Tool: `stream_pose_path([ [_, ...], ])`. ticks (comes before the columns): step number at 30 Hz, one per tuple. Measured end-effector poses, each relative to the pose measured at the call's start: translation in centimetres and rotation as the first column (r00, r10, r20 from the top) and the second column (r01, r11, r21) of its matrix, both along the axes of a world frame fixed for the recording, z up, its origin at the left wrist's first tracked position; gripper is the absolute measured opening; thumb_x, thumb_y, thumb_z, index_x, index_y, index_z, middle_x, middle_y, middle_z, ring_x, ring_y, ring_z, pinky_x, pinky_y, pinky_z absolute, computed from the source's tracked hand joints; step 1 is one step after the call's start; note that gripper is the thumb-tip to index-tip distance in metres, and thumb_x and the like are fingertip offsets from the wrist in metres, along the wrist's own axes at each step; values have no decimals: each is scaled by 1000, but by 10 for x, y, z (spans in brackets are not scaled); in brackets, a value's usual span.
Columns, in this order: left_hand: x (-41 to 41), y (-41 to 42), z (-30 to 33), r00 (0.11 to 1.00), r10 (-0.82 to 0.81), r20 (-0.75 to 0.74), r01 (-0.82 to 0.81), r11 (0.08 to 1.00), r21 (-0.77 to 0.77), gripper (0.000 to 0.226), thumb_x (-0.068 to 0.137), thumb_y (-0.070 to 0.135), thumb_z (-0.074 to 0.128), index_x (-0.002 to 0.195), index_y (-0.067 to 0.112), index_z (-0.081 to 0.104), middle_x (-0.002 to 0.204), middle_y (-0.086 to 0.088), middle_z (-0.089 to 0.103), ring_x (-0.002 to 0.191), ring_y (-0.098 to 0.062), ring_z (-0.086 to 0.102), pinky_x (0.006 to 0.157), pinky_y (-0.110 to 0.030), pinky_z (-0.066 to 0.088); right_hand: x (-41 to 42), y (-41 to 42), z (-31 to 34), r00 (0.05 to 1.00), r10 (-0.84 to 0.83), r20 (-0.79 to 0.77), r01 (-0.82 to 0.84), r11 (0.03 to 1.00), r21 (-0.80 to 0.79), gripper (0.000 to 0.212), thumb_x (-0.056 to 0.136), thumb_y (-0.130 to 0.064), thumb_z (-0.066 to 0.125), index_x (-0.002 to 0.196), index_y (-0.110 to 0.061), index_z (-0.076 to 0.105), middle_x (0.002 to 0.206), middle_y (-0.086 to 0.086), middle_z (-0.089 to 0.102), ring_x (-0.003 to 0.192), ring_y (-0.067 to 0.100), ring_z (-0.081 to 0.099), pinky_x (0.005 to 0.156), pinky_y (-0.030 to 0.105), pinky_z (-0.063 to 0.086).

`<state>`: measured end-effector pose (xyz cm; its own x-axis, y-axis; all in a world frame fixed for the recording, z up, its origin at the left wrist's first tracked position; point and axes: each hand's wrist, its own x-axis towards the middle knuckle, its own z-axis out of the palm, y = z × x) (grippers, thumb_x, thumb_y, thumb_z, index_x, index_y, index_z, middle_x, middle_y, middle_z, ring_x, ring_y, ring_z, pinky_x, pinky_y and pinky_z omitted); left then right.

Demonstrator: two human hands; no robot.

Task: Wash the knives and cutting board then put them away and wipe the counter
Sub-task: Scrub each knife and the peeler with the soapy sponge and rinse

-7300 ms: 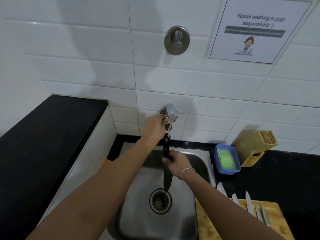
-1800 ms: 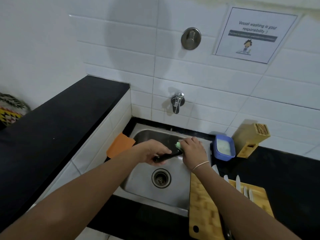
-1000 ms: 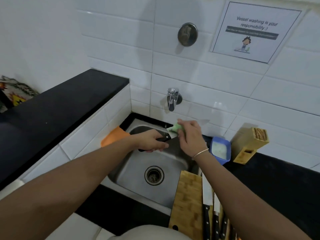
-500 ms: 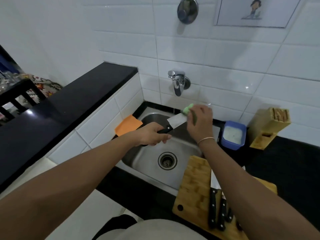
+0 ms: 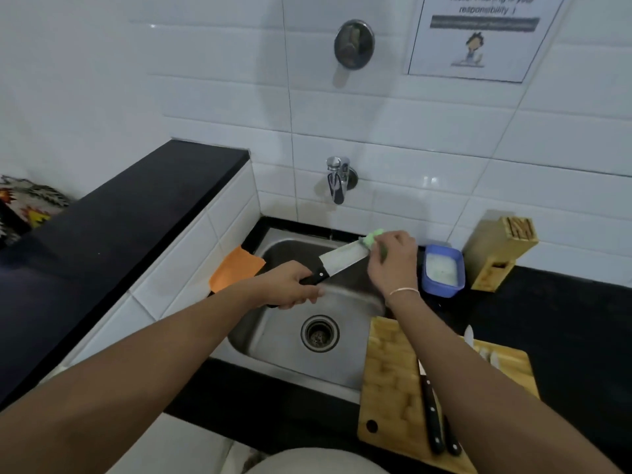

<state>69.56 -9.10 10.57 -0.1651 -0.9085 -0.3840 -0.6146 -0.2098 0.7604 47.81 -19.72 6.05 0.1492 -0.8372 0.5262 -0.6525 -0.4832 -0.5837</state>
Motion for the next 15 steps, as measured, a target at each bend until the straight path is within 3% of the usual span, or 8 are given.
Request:
stream_pose_path([
  [3, 3, -2, -4, 998, 32, -44, -32, 999, 2, 31, 99, 34, 66, 88, 5, 66, 60, -1, 47, 48, -14, 44, 45, -26, 39, 19, 9, 13, 997, 25, -73, -27, 999, -29, 11, 87, -6, 63, 97, -3, 68, 101, 17, 59, 96, 35, 50, 86, 31, 35],
  [5, 5, -5, -2, 998, 38, -50, -39, 999, -13, 34, 99, 38, 65, 85, 6, 65, 59, -1, 46, 48, -16, 43, 46, -29, 39, 31, 28, 15, 965, 202, -166, -222, 969, -112, 10, 86, -7, 63, 95, -5, 68, 104, 14, 60, 97, 29, 48, 88, 37, 41],
  [8, 11, -9, 3, 999, 28, -44, -30, 998, -49, 36, 99, 37, 65, 81, 6, 65, 55, 0, 45, 46, -16, 43, 45, -29, 39, 26, 37, 13, 895, 362, -261, -417, 886, -203, 9, 87, -6, 65, 96, -4, 69, 108, 14, 61, 100, 27, 51, 93, 32, 42],
  [10, 14, -9, 7, 999, 3, -40, -5, 998, -68, 34, 100, 34, 65, 81, 6, 65, 55, 1, 45, 46, -15, 43, 45, -28, 40, 10, 28, 13, 947, 253, -195, -292, 933, -210, 10, 87, -7, 67, 96, -3, 70, 107, 15, 61, 101, 29, 53, 94, 30, 42],
  [13, 13, -11, 12, 999, -50, -9, 49, 996, -75, 32, 99, 35, 66, 82, 8, 65, 59, 0, 49, 47, -12, 47, 45, -23, 42, -12, 8, 20, 998, -38, -48, 34, 997, -74, 13, 88, -7, 66, 99, -3, 69, 103, 15, 60, 99, 32, 50, 90, 47, 47],
  [15, 11, -15, 12, 998, -57, 12, 58, 996, -72, 31, 98, 35, 67, 82, 9, 65, 61, -1, 50, 46, -11, 48, 44, -22, 43, -9, 4, 27, 994, -86, -61, 82, 995, -57, 13, 88, -8, 65, 99, -3, 69, 103, 15, 59, 99, 32, 49, 88, 51, 48],
])
